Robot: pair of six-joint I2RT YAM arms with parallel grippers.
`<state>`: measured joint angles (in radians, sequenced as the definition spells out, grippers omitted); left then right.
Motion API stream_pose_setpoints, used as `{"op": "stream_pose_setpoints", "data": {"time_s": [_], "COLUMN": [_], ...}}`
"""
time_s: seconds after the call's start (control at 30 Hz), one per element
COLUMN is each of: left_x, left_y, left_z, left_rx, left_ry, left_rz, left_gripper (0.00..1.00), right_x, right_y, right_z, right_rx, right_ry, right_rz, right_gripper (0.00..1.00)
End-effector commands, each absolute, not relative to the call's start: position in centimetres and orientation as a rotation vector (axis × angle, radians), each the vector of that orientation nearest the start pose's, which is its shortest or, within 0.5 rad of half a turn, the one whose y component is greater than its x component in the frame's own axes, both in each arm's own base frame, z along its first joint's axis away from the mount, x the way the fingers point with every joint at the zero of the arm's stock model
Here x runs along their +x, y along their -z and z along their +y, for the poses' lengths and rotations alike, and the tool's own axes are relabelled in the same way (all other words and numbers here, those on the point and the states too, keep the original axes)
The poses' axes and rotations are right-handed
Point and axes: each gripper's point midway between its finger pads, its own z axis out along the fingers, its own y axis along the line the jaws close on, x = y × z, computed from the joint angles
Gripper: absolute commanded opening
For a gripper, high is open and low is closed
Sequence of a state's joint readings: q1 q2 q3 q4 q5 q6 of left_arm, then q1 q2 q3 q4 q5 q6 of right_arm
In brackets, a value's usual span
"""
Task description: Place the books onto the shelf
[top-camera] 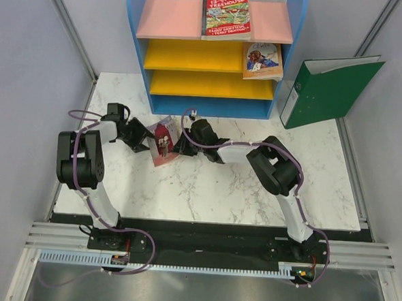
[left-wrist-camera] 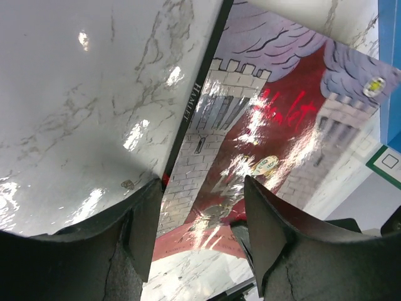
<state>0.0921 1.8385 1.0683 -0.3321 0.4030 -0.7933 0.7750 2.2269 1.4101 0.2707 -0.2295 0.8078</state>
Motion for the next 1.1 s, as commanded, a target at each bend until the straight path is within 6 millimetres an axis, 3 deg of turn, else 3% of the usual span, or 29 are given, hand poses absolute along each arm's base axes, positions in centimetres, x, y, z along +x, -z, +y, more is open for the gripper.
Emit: {"op": "stream_pose_setpoints", "data": {"time_s": [0.0, 0.07, 0.2, 0.23, 0.3, 0.33, 0.37, 0.4, 0.43, 0.5, 0.53, 0.57, 0.6, 0.63, 0.7, 0.73, 0.9, 1.07], "left_x": [37.0, 36.6, 35.5, 34.5, 34.0, 32.5, 32.6, 32.2, 30.4, 30.5, 28.8, 28.7, 29.0, 28.1, 28.1, 27.5, 27.5, 27.8], "left_y": [-0.9, -1.2, -2.9, -2.9, -5.0, -4.8, -6.9, -7.5, -7.2, -10.4, -9.4, -10.1, -12.6, -11.8, -13.6, -13.3, -13.7, -12.6], "left_z": [-6.5, -6.3, -6.2, -6.5, -6.9, -7.5, -7.7, -8.1, -9.1, -9.9, -10.7, -11.0, -11.2, -11.7, -11.8, -12.7, -14.6, -16.0], "left_rx": [-1.003, -0.999, -0.964, -0.965, -0.912, -0.904, -0.846, -0.839, -0.823, -0.759, -0.759, -0.736, -0.7, -0.704, -0.685, -0.669, -0.614, -0.615], "left_ry": [0.716, 0.698, 0.696, 0.711, 0.747, 0.779, 0.81, 0.84, 0.906, 0.992, 1.046, 1.077, 1.126, 1.149, 1.181, 1.2, 1.225, 1.207], "left_rz": [2.619, 2.613, 2.58, 2.588, 2.531, 2.542, 2.465, 2.432, 2.427, 2.259, 2.256, 2.201, 2.08, 2.07, 1.972, 1.985, 2.009, 2.051], "left_gripper": [0.63, 0.63, 0.63, 0.63, 0.63, 0.63, 0.63, 0.63, 0.63, 0.63, 0.63, 0.63, 0.63, 0.63, 0.65, 0.65, 0.64, 0.61], "right_x": [35.8, 35.7, 35.0, 34.9, 34.1, 34.0, 33.8, 33.4, 33.2, 32.7, 32.4, 32.2, 32.1, 32.0, 31.6, 31.6, 31.0, 30.8], "right_y": [-4.7, -5.3, -8.5, -9.2, -10.9, -11.4, -11.9, -12.7, -13.2, -14.1, -14.4, -14.5, -15.1, -15.2, -15.6, -15.7, -16.7, -17.3], "right_z": [45.5, 44.7, 42.4, 42.0, 41.1, 40.7, 40.5, 40.1, 40.1, 39.9, 40.0, 40.0, 40.1, 40.1, 40.0, 39.9, 39.8, 40.2], "right_rx": [-0.113, -0.118, -0.08, -0.072, -0.046, -0.026, -0.017, -0.011, 0.009, 0.02, 0.026, 0.028, 0.028, 0.04, 0.042, 0.047, 0.063, 0.069], "right_ry": [-1.125, -1.092, -1.066, -1.07, -1.09, -1.094, -1.107, -1.125, -1.147, -1.182, -1.209, -1.224, -1.242, -1.26, -1.284, -1.289, -1.337, -1.381], "right_rz": [2.311, 2.3, 2.25, 2.237, 2.208, 2.197, 2.186, 2.165, 2.158, 2.136, 2.135, 2.135, 2.118, 2.119, 2.107, 2.101, 2.078, 2.058], "right_gripper": [0.16, 0.13, 0.13, 0.12, 0.12, 0.13, 0.13, 0.13, 0.13, 0.13, 0.13, 0.13, 0.13, 0.13, 0.13, 0.13, 0.13, 0.13]}}
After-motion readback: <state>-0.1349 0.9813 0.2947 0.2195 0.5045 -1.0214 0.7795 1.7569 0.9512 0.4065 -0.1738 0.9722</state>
